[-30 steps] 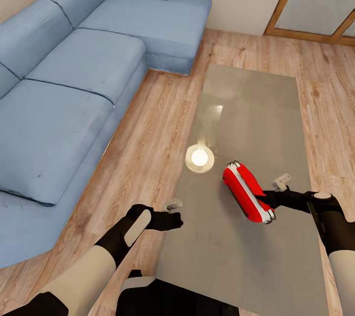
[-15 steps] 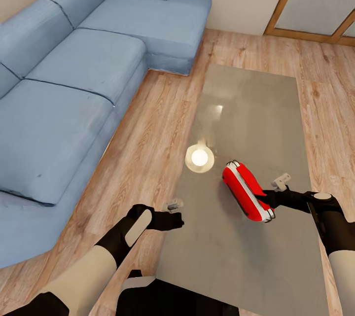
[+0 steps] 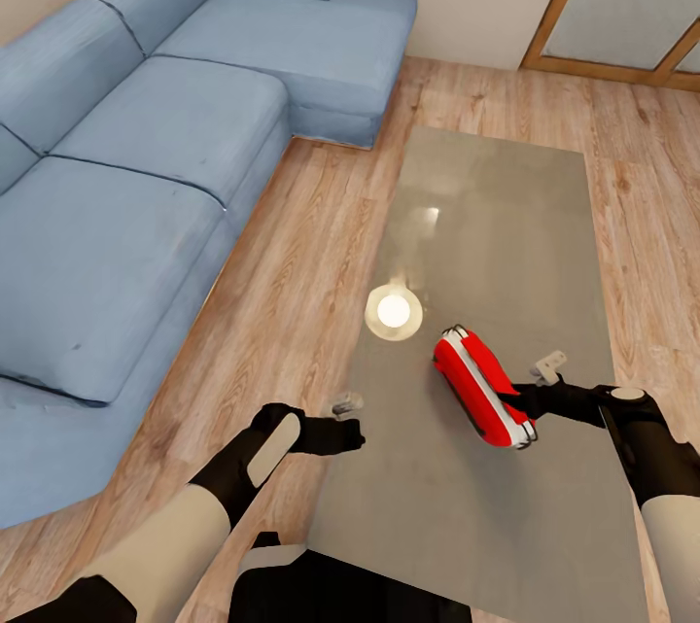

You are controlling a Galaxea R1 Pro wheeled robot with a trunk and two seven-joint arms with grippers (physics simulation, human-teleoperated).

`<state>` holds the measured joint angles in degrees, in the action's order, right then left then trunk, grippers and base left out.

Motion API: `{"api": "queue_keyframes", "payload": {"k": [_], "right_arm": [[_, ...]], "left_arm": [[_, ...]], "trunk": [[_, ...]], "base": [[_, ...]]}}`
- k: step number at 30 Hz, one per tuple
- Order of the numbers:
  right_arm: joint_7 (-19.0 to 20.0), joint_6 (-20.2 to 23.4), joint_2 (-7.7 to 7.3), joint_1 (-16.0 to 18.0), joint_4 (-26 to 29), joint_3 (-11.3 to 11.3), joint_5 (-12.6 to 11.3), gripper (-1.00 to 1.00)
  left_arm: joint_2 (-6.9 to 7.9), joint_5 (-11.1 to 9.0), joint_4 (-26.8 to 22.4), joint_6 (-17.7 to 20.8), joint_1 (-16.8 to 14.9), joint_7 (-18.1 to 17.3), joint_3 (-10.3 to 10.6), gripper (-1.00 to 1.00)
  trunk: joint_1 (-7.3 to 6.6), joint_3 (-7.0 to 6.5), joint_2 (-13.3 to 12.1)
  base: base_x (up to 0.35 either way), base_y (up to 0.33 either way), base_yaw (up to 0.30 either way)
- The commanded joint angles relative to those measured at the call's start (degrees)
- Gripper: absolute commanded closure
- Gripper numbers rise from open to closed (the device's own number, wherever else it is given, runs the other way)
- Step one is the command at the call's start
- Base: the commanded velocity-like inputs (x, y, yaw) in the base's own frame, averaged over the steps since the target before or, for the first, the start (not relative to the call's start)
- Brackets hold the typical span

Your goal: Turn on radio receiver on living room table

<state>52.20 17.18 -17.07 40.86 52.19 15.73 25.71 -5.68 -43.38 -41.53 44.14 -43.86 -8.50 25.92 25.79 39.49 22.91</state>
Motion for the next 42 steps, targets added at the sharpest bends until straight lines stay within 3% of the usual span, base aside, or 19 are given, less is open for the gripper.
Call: {"api": "queue_keyframes", "payload": {"k": [1, 6, 9, 16, 21, 27, 28, 42], "right_arm": [[0.0, 0.0, 0.01, 0.0, 0.0, 0.0, -0.2, 1.0], [0.0, -0.1, 0.02, 0.0, 0.0, 0.1, -0.2, 1.0], [0.0, -0.1, 0.06, 0.0, -0.1, 0.0, -0.2, 1.0], [-0.1, 0.0, 0.11, 0.0, -0.2, -0.1, -0.2, 1.0], [-0.1, 0.0, 0.11, 0.0, -0.2, -0.1, -0.2, 1.0], [0.0, 0.0, 0.11, 0.0, -0.2, -0.1, -0.2, 1.0], [-0.1, -0.1, 0.11, 0.0, -0.2, -0.1, -0.3, -1.0], [0.0, -0.1, 0.02, 0.0, -0.3, 0.0, -0.3, -1.0]], "left_arm": [[0.03, 0.1, 0.3, -1.3, 0.0, -1.8, 0.8, 1.0], [0.05, 0.2, 5.1, -6.4, 0.0, -5.2, 4.0, 1.0], [0.12, 0.2, 7.1, -8.1, 0.0, -5.7, 4.8, 1.0], [0.26, 0.9, 7.8, -8.8, 0.0, -9.7, 5.1, 1.0], [0.08, 3.5, 7.9, -8.9, 0.0, -10.1, 5.0, 1.0], [0.03, 3.9, 7.9, -8.9, 0.0, -10.1, 4.9, 1.0], [0.0, 4.0, 7.9, -8.9, 0.0, -10.1, 4.9, 1.0], [-0.03, 4.0, 7.8, -8.9, 0.0, -10.1, 4.9, 1.0]], "trunk": [[0.0, 0.0, 0.0], [0.0, 0.0, 0.0], [0.0, 0.0, 0.0], [0.0, 0.0, 0.0], [0.0, 0.0, 0.0], [0.0, 0.0, 0.0], [0.0, 0.0, 0.0], [0.0, 0.0, 0.0]], "base": [[0.0, 0.0, 0.0], [0.0, 0.0, 0.0], [0.0, 0.0, 0.0], [0.0, 0.0, 0.0], [0.0, 0.0, 0.0], [0.0, 0.0, 0.0], [0.0, 0.0, 0.0], [0.0, 0.0, 0.0]]}}
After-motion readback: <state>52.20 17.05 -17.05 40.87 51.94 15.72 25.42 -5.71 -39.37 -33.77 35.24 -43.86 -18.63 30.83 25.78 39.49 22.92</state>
